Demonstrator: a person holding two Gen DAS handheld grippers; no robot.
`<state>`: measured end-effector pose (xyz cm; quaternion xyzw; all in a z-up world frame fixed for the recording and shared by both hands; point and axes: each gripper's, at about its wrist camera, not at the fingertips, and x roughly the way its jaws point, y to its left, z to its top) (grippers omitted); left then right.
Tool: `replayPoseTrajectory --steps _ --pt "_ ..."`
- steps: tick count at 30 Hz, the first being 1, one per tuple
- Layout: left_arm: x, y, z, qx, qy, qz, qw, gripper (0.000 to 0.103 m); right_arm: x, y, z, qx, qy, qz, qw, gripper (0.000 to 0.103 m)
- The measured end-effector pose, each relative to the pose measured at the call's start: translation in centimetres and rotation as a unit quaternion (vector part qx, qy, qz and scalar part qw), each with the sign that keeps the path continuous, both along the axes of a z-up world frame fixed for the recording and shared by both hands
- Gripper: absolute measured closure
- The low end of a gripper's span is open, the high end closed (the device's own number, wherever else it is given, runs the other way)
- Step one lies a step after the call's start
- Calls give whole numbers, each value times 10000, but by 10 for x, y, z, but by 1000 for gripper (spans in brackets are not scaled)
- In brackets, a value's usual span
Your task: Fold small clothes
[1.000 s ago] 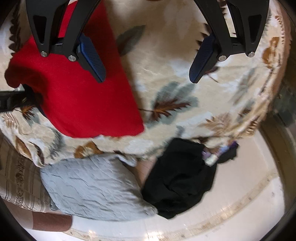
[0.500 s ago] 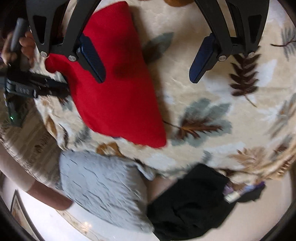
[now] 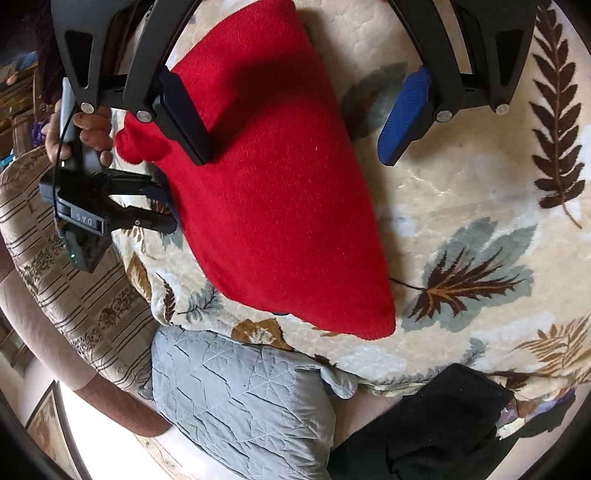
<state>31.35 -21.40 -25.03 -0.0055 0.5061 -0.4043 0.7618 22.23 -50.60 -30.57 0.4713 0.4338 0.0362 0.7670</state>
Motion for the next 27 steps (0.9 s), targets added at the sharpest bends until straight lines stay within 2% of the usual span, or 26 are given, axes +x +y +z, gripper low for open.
replayPoseTrajectory --steps 3,6,10,15,21,24,25,26,27 --pt "3 -2 -1 -49 31 4 10000 11 8 1 -10 182 36 224 9996 31" --pt "5 -5 -1 -111 67 -78 9999 11 13 1 -12 354 -88 394 9986 26" --pt "7 -9 -6 -234 231 -224 9992 11 18 5 -14 470 -188 654 9966 25" --pt "16 -11 -13 -381 481 -212 9979 11 28 13 -15 504 -299 848 9947 24" --pt "23 -12 -24 -569 850 -225 9945 11 35 26 -14 390 -411 793 9952 24" --pt "27 -11 -31 -732 1118 -148 9909 11 35 32 -14 386 -444 769 9953 30" --pt "27 -11 -32 -766 1137 -113 9905 13 37 34 -15 448 -436 765 9951 35" --pt "26 -11 -31 -770 1114 -82 9908 15 38 36 -17 487 -436 774 9949 41" --pt "26 -10 -30 -750 1088 -47 9912 21 39 41 -17 538 -442 780 9945 42"
